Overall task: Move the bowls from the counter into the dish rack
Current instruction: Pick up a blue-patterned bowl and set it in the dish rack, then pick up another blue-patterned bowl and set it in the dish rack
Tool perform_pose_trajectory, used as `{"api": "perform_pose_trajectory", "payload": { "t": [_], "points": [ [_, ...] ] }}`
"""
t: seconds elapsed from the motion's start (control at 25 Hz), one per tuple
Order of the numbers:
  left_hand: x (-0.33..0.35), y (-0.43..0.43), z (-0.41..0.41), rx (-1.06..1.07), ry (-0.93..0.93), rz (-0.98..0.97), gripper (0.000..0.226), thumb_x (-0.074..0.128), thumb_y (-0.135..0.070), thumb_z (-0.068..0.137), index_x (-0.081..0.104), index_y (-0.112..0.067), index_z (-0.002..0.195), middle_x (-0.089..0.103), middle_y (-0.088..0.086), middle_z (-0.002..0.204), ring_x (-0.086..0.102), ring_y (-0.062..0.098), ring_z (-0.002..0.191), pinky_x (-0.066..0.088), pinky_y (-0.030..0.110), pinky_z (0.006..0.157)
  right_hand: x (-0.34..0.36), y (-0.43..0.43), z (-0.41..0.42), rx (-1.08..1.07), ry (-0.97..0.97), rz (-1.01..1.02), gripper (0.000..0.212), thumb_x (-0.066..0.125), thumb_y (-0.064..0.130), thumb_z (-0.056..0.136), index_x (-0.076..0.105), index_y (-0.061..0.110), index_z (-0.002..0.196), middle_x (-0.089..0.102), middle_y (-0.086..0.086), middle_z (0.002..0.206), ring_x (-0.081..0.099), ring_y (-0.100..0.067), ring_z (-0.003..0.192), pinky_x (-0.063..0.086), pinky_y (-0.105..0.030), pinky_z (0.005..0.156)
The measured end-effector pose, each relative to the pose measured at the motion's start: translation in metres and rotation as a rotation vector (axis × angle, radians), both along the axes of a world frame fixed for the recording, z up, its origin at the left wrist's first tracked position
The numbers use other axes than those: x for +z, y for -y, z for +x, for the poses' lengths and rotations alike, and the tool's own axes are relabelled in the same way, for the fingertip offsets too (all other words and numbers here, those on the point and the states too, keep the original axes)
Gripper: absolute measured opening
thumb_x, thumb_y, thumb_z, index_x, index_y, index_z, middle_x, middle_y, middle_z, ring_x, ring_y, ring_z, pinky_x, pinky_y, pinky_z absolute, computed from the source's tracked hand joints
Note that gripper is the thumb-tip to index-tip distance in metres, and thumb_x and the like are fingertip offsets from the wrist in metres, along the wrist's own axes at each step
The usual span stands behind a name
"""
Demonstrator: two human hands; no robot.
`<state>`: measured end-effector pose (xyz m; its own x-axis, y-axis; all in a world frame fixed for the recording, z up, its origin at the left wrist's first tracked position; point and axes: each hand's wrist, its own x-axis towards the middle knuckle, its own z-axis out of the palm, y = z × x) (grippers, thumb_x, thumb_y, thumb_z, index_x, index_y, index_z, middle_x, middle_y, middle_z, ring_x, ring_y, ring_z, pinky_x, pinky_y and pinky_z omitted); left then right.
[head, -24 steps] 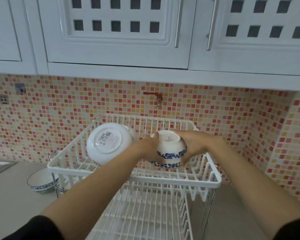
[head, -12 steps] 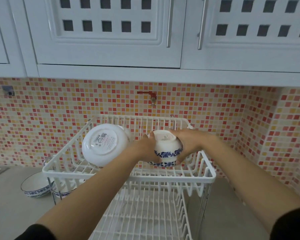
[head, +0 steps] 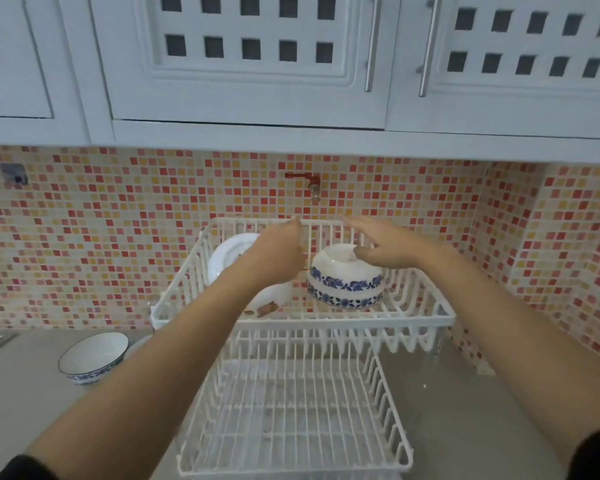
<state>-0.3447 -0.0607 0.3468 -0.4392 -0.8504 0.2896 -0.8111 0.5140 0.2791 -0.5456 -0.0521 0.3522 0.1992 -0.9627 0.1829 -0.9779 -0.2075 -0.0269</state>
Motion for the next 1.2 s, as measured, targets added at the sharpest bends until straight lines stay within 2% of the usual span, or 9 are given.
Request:
{"api": "perform_pose_trajectory", "payload": {
  "t": [0.08,0.16,0.32,0.48,0.6,0.68,0.88,1.0,1.2],
  "points": [
    [0.005,-0.008,0.042,0.006,-0.025,-0.026,0.056,0.035,-0.010,0.099,0.014,-0.009,0.151,0.044,0.019,0.145,0.057,0.030,0.116,0.046,0.032,0.084,0.002,-0.006,0.048,0.045,0.037,-0.091,0.060,0.034,0.038,0.101,0.011,0.020,0.154,0.011,0.002,0.162,0.016,-0.014,0.148,0.015,-0.030,0.117],
    [0.009,-0.016,0.090,0.037,-0.054,-0.039,0.054,0.034,-0.014,0.100,0.017,-0.010,0.150,0.050,0.023,0.138,0.059,0.032,0.109,0.046,0.034,0.077,-0.001,-0.007,0.105,0.076,0.076,-0.099,0.061,0.027,0.045,0.101,0.011,0.020,0.154,0.010,0.003,0.162,0.014,-0.014,0.149,0.015,-0.035,0.120],
    [-0.002,-0.018,0.202,0.180,-0.055,-0.038,0.051,0.033,-0.015,0.100,0.022,-0.007,0.149,0.052,0.019,0.137,0.058,0.031,0.113,0.045,0.030,0.078,-0.017,-0.001,0.226,0.146,0.066,-0.125,0.059,0.023,0.042,0.103,0.012,0.014,0.154,0.010,-0.001,0.162,0.012,-0.018,0.149,0.014,-0.034,0.119],
    [-0.037,-0.005,0.291,0.291,0.001,0.078,0.046,0.034,-0.017,0.100,0.031,-0.002,0.143,0.051,0.020,0.137,0.056,0.025,0.091,0.042,0.028,0.072,-0.046,0.015,0.315,0.120,0.138,-0.088,0.058,0.024,0.037,0.103,0.013,0.009,0.153,0.016,-0.008,0.161,0.019,-0.024,0.147,0.022,-0.038,0.116],
    [-0.071,0.011,0.335,0.348,0.037,0.174,0.043,0.035,-0.016,0.099,0.037,0.002,0.138,0.051,0.022,0.135,0.056,0.032,0.111,0.044,0.034,0.082,-0.078,0.038,0.368,0.081,0.173,-0.027,0.060,0.026,0.034,0.102,0.011,0.005,0.152,0.013,-0.012,0.161,0.017,-0.026,0.148,0.020,-0.039,0.118],
    [-0.098,0.022,0.352,0.369,0.036,0.242,0.043,0.033,-0.020,0.100,0.039,0.003,0.136,0.050,0.023,0.135,0.053,0.035,0.119,0.044,0.037,0.089,-0.105,0.057,0.390,0.017,0.201,0.025,0.061,0.028,0.033,0.101,0.011,0.004,0.152,0.014,-0.013,0.160,0.019,-0.029,0.147,0.021,-0.041,0.118],
    [-0.167,0.047,0.364,0.354,-0.001,0.335,0.046,0.029,-0.027,0.102,0.044,0.005,0.131,0.052,0.024,0.133,0.050,0.036,0.122,0.040,0.040,0.099,-0.180,0.104,0.405,-0.173,0.246,0.096,0.065,0.034,0.040,0.098,0.019,0.003,0.150,0.026,-0.016,0.155,0.030,-0.032,0.141,0.030,-0.044,0.114],
    [-0.200,0.076,0.365,0.375,-0.047,0.381,0.042,0.032,-0.027,0.101,0.051,0.003,0.124,0.057,0.023,0.126,0.054,0.035,0.116,0.043,0.037,0.095,-0.220,0.134,0.404,-0.282,0.266,0.139,0.065,0.035,0.041,0.098,0.018,0.005,0.150,0.029,-0.014,0.154,0.034,-0.033,0.138,0.033,-0.044,0.109],
    [-0.258,0.139,0.360,0.357,-0.069,0.458,0.035,0.039,-0.015,0.097,0.049,0.003,0.126,0.060,0.021,0.120,0.056,0.034,0.114,0.044,0.036,0.092,-0.277,0.195,0.390,-0.410,0.321,0.221,0.062,0.038,0.039,0.098,0.021,0.007,0.149,0.032,-0.014,0.150,0.038,-0.034,0.133,0.038,-0.044,0.102]
  ]
}}
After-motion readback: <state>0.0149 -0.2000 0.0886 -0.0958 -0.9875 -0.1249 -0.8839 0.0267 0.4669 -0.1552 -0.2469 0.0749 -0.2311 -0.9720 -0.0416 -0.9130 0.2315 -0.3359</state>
